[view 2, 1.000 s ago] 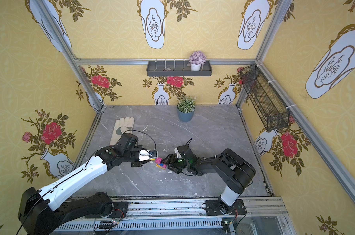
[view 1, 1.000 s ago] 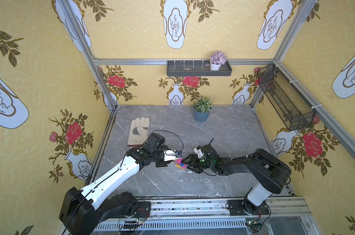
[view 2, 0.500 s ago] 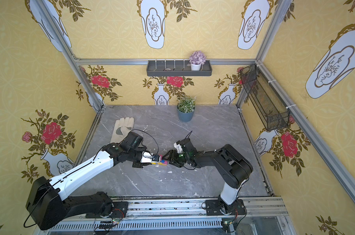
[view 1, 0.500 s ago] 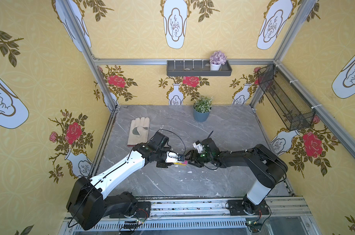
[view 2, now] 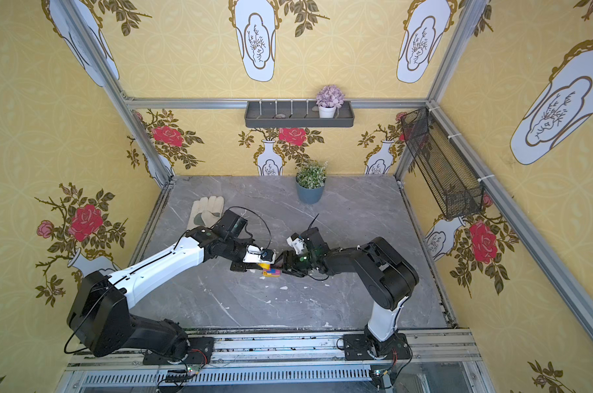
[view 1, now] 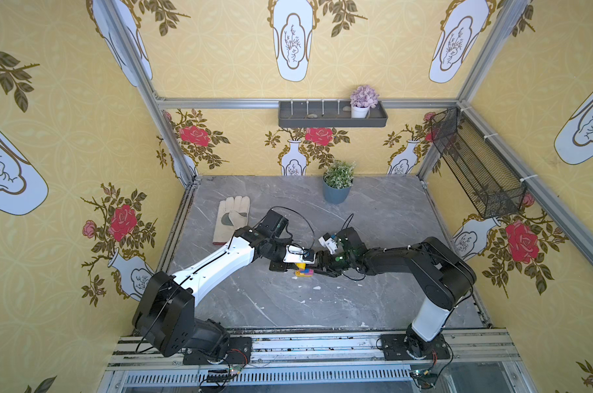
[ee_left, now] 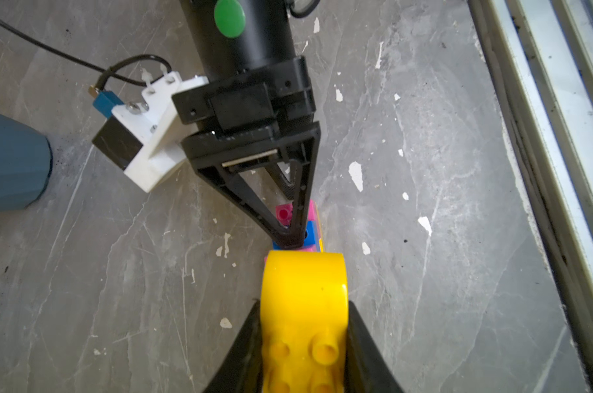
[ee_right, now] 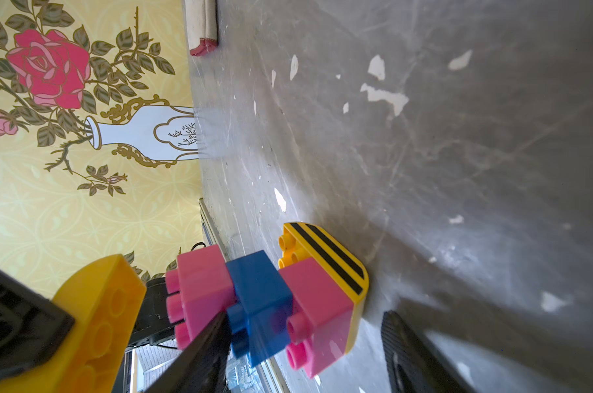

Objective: Assemble the letter s with lego
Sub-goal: Move the lego brick at the center of the board, then assemble the lego brick with the lego brick.

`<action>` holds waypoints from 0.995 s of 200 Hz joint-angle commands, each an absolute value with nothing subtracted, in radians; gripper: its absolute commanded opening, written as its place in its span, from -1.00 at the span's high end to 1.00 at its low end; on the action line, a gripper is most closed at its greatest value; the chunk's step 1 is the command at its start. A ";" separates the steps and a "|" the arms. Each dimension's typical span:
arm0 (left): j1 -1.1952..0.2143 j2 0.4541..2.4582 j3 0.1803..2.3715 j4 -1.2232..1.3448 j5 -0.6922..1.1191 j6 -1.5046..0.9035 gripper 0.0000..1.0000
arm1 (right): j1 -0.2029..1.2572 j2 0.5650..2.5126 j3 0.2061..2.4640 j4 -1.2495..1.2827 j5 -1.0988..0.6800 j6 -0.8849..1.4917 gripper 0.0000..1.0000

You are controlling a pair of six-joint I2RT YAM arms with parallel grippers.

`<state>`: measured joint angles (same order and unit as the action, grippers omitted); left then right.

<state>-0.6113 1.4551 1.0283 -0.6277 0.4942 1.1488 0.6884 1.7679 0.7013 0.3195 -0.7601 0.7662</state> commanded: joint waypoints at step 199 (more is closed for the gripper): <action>-0.581 1.430 0.950 -0.537 0.534 1.118 1.00 | 0.661 2.031 0.527 0.660 -0.773 0.850 -0.58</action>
<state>-0.5827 1.4292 0.9554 -0.5404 0.5411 1.1259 0.6548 2.0224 0.5148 1.1618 -0.9916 0.9642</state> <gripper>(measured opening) 0.315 0.797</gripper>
